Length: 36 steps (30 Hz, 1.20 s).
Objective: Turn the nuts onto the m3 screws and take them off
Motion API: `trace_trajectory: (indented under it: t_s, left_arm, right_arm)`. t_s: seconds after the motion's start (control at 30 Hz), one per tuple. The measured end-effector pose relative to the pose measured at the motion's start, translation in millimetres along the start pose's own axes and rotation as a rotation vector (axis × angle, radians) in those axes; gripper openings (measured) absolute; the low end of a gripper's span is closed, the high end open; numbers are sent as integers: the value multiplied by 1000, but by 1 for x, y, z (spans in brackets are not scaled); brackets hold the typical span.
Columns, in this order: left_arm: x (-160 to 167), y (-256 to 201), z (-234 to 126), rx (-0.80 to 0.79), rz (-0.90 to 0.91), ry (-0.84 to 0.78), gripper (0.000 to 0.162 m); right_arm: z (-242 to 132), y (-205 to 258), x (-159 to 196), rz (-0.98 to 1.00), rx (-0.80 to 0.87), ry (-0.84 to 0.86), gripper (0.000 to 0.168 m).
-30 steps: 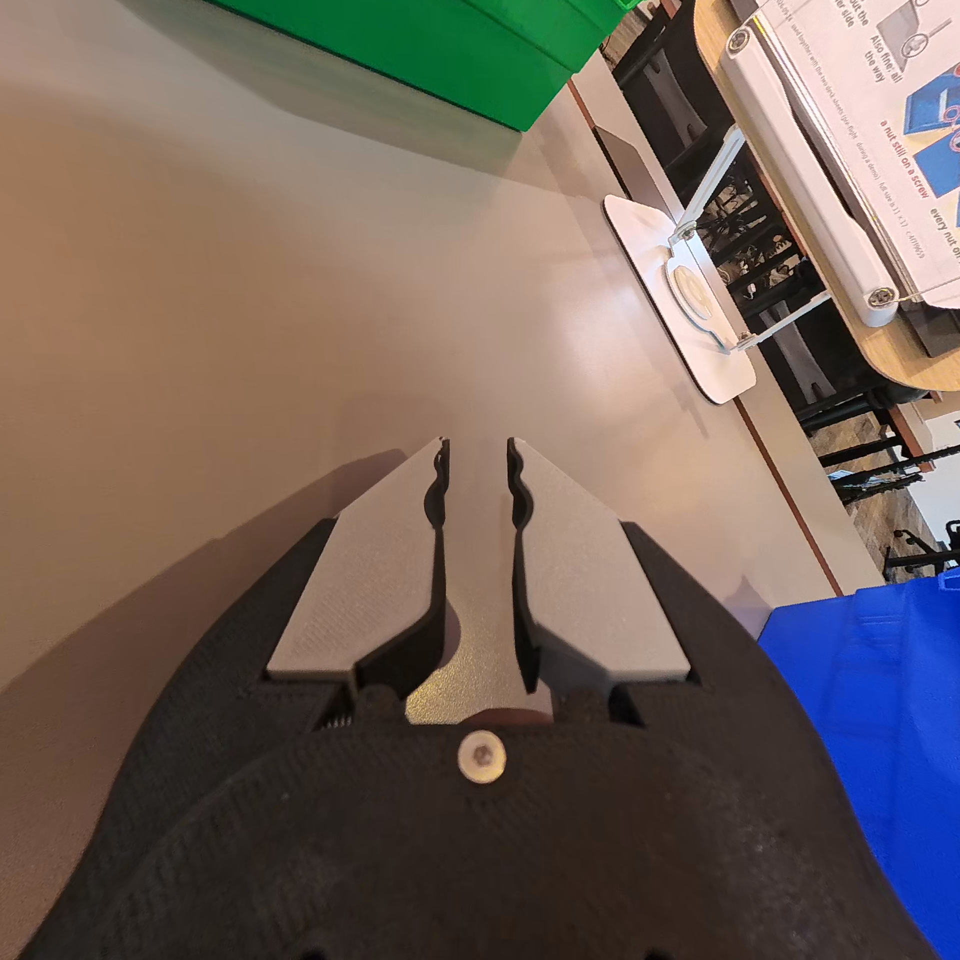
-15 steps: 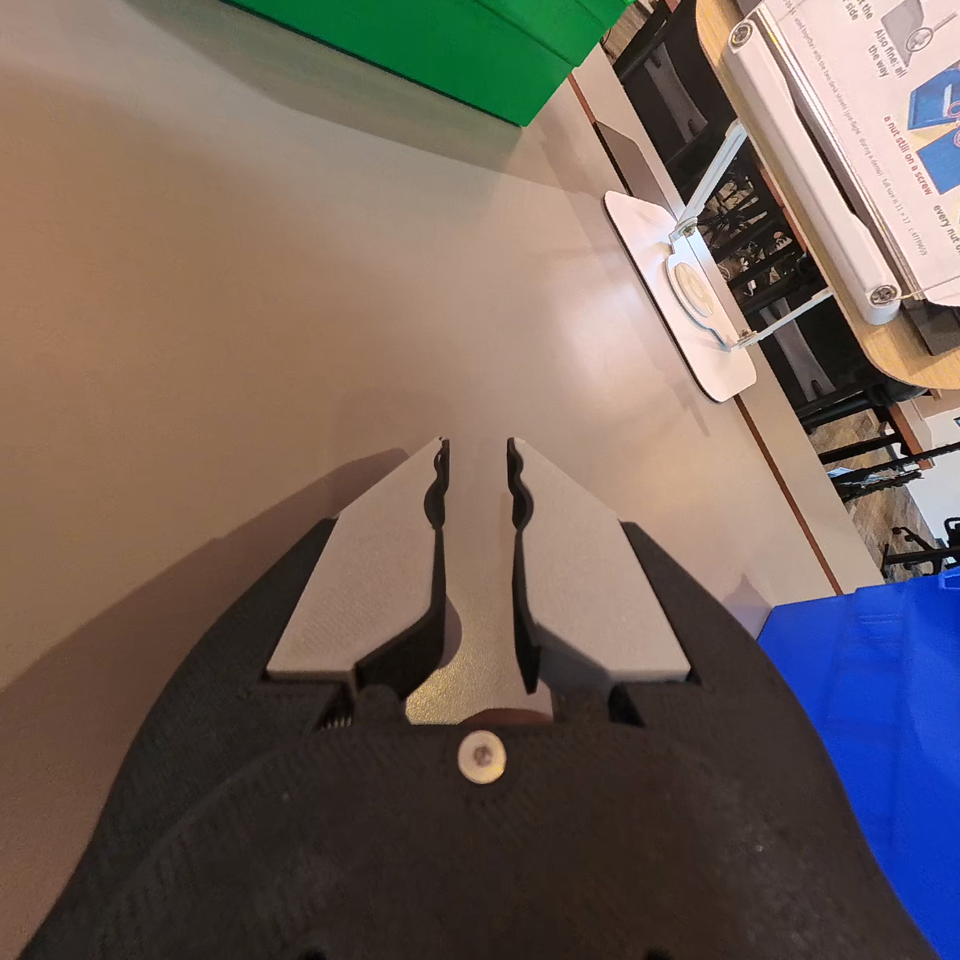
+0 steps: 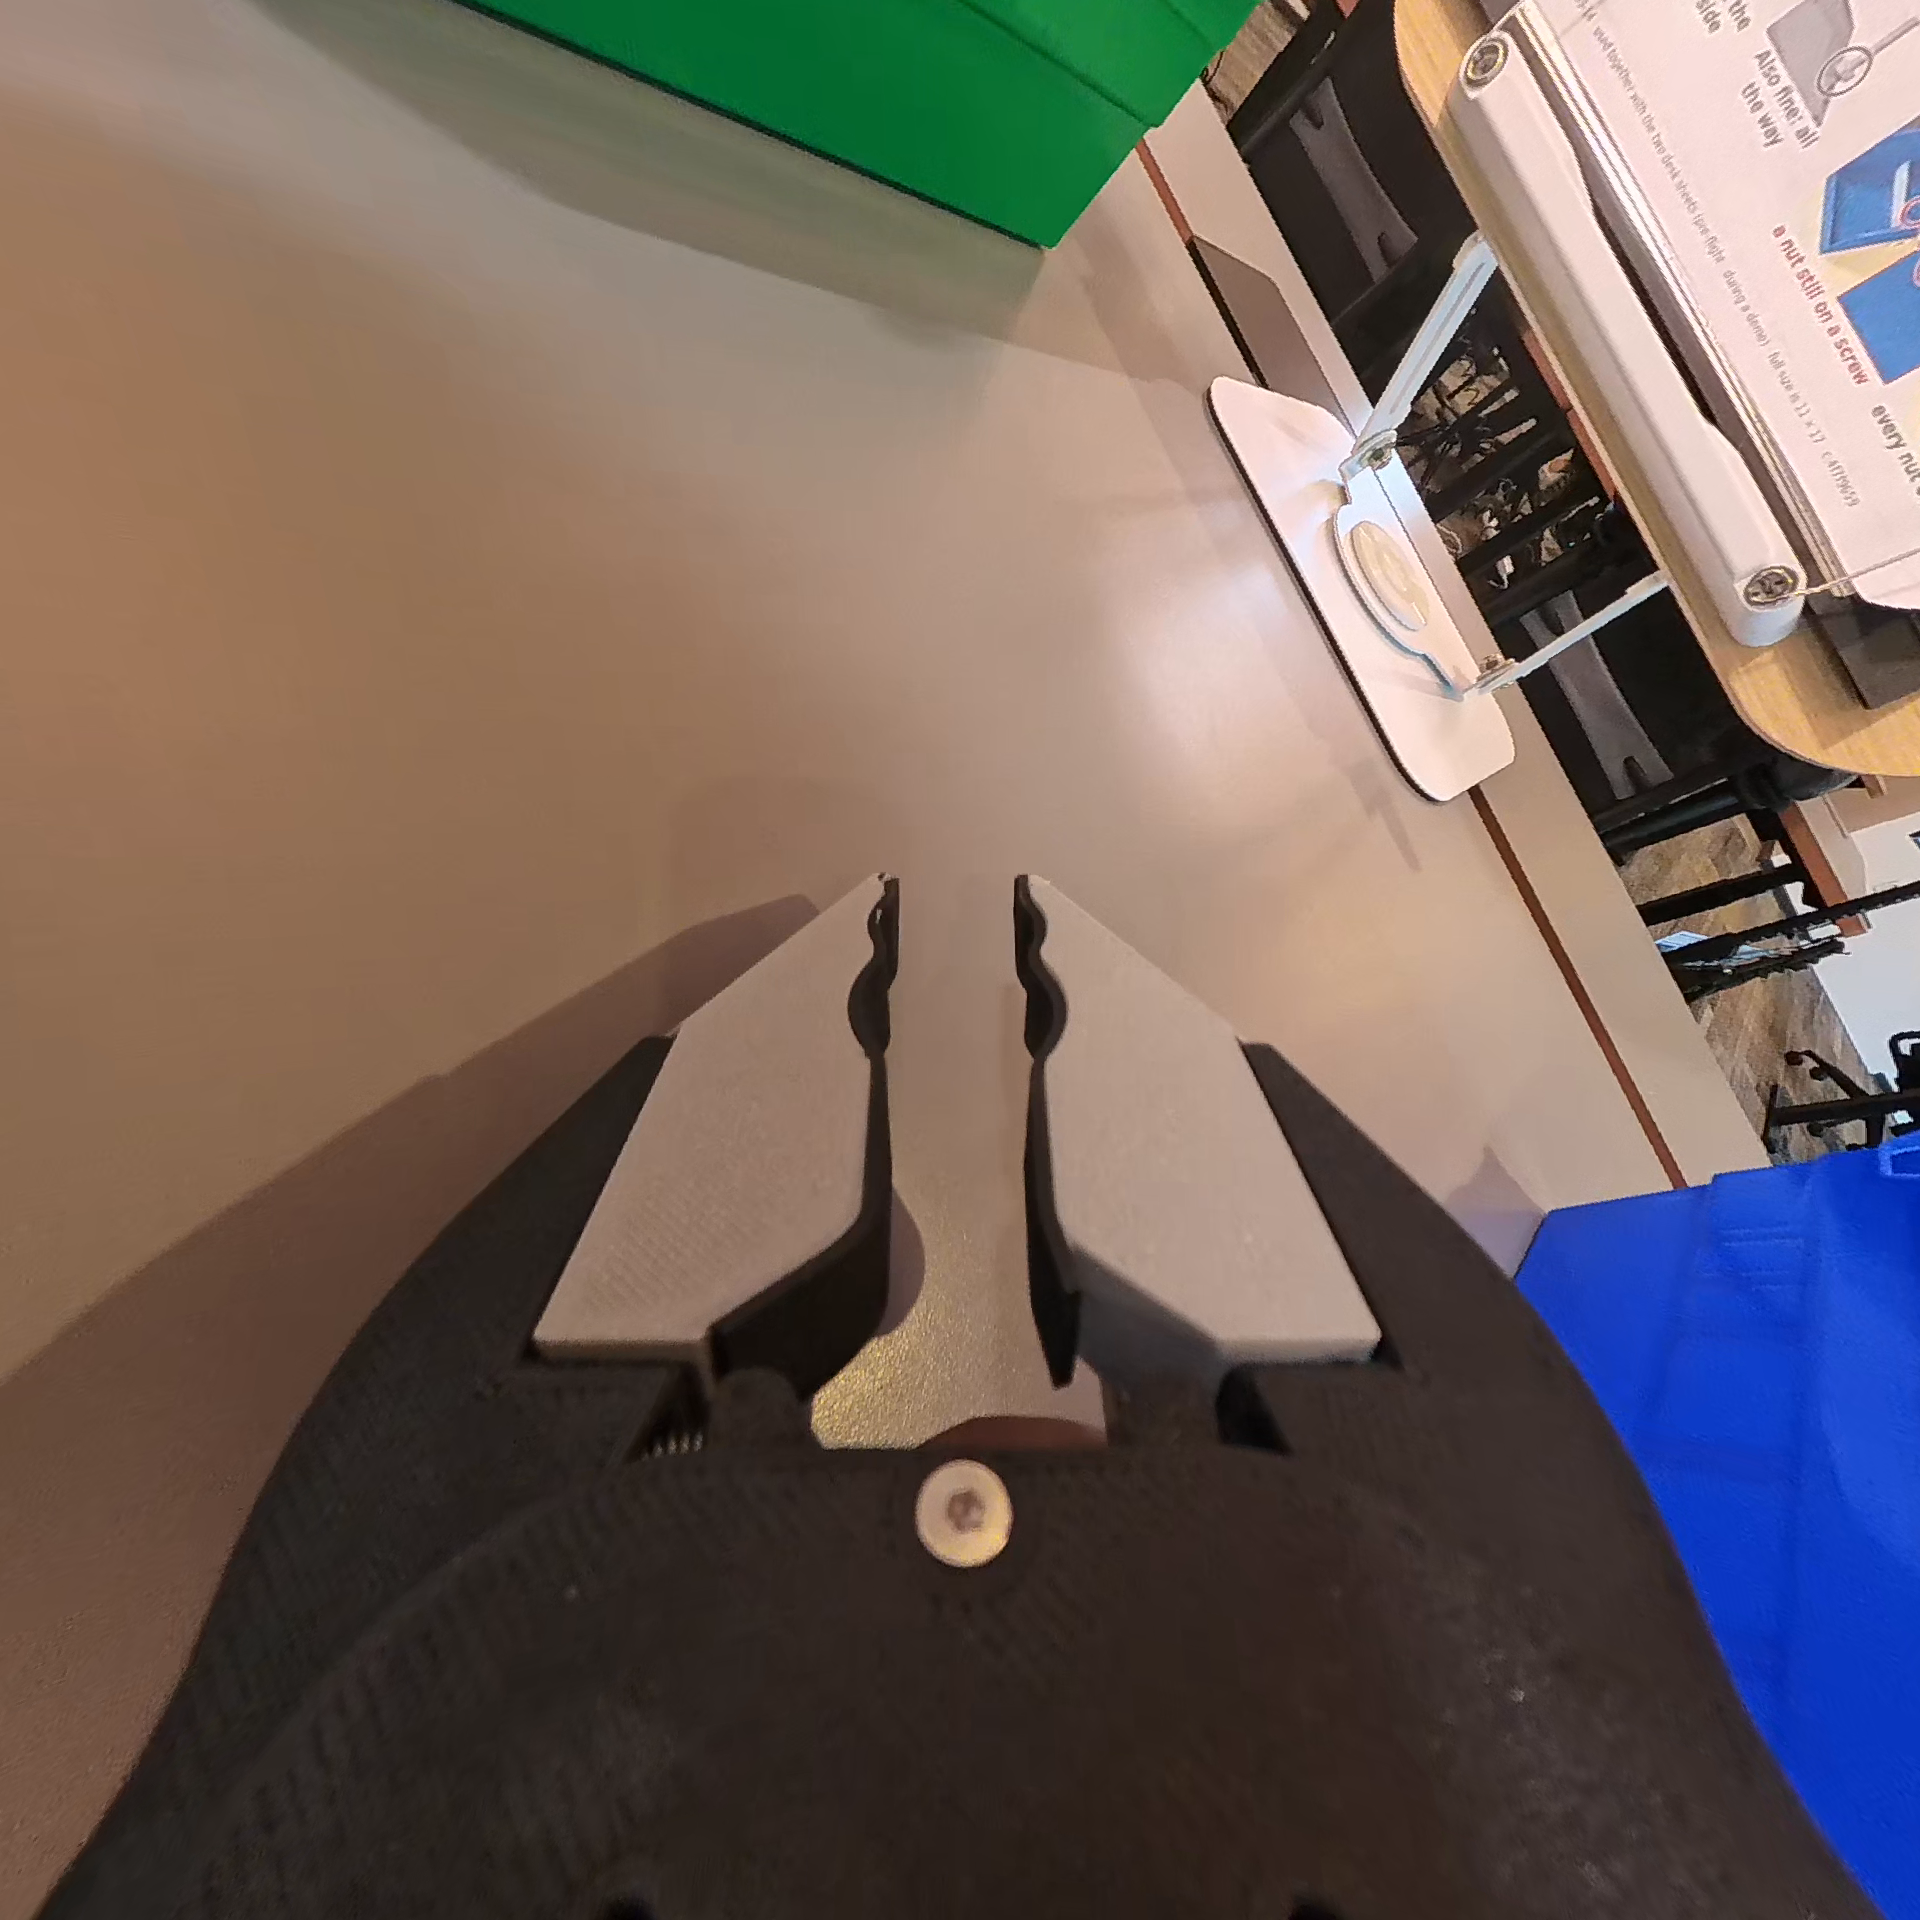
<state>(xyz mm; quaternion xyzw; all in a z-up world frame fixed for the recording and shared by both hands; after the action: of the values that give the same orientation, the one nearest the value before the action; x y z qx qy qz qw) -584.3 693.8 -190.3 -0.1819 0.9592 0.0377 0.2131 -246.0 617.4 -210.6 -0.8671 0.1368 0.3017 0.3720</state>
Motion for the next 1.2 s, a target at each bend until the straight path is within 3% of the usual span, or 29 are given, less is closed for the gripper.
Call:
trace_trajectory:
  t_s: [0.27, 0.53, 1.2]
  left_arm:
    - [0, 2, 7, -16, 2, 28, 13]
    - [-3, -1, 9, -31, 22, 25, 4]
    - [-3, 3, 7, -46, 6, 15, 0]
  right_arm:
    - [0, 0, 0, -1, 1, 2, 19]
    - [0, 0, 0, 1, 0, 2, 19]
    - [0, -1, 0, 2, 2, -1, 19]
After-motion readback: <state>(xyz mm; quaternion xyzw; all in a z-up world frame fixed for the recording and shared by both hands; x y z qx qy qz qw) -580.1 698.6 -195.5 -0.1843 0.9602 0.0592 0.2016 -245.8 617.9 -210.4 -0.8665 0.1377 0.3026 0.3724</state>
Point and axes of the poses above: each gripper's, where its closed fingertips meet, z out along the fingers, x out of its underside, y = z × x across the jaws, the point moved 9 cm from there along -z, back along the fingers, and after that the axes turned 7 degrees about y, right-handed, at the moved point
